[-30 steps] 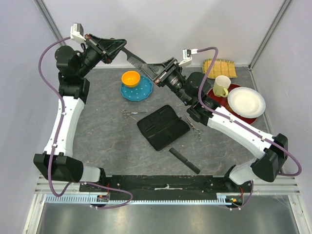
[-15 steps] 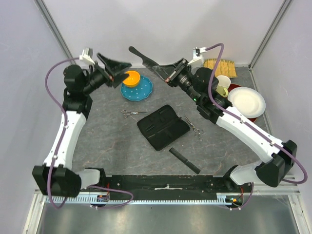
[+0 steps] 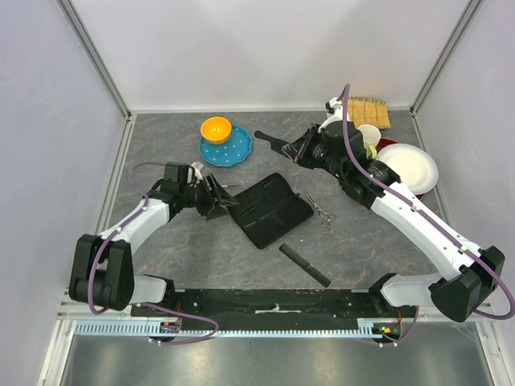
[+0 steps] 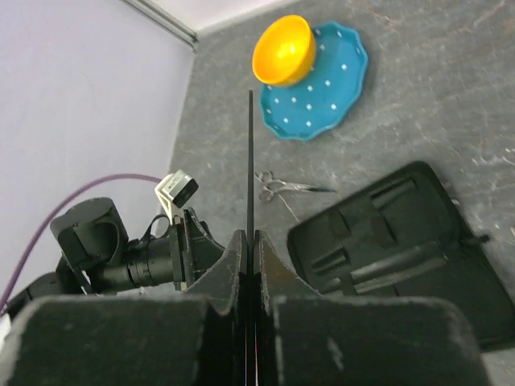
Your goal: Sort the hair-cutting tools
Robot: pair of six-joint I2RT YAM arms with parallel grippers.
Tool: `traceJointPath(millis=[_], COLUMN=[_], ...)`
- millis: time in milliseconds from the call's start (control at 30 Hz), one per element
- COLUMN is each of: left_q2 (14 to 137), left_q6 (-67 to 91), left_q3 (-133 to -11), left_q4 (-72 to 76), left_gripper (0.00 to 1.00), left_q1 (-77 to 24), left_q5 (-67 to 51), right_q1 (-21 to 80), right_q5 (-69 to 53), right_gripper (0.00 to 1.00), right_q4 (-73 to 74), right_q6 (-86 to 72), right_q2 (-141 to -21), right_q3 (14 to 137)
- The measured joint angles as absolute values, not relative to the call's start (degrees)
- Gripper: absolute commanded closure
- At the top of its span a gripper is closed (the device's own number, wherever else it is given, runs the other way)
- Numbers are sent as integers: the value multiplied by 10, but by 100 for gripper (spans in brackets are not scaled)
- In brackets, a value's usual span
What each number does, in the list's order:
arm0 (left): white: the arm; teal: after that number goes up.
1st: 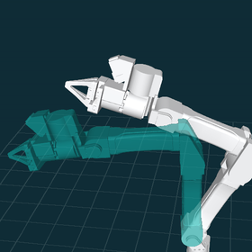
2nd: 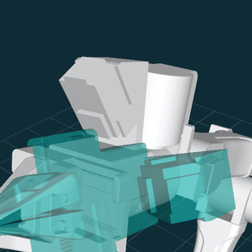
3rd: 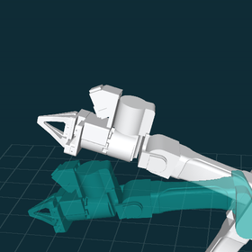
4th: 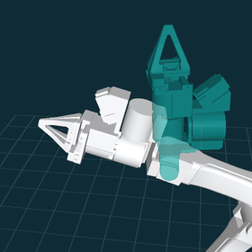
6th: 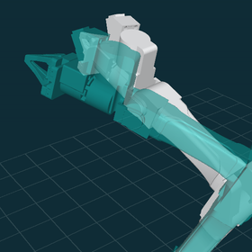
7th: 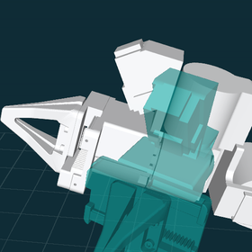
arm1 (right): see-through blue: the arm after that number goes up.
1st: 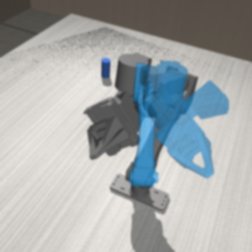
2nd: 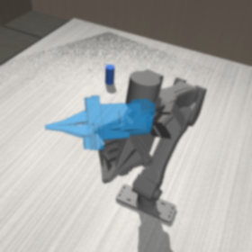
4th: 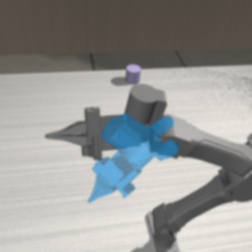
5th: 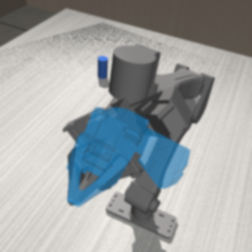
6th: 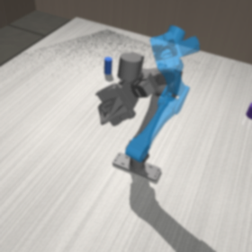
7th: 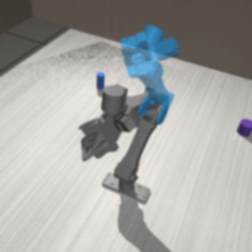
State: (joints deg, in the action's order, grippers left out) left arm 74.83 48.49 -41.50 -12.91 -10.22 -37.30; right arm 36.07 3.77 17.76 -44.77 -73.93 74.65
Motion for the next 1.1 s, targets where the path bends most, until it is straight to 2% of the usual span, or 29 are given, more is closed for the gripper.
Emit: traceJointPath(millis=[133,533,633,900,1100], left_q2=[787,886,913,953,963], left_q6=[457,433,428,414,382], left_q3=[-413,-420,-434,-467,-512], left_q4=[-147,-137,-126,-101,-134], left_gripper=[39,53,61,98,98], left_q1=[-130,-160,-160,-161,-163], left_q5=[-335,-222,-204,-180,-157], right_q1=[358,337,331,326,321], right_q5=[34,9,8,-4,-22], right_gripper=[100,100,100,100,100], right_q4=[198,216,220,221,225], right_q6=[-440,-422,-419,-419,-415], right_q2=[-739,-739,-738,-727,-722], right_q3=[738,729,724,704,697])
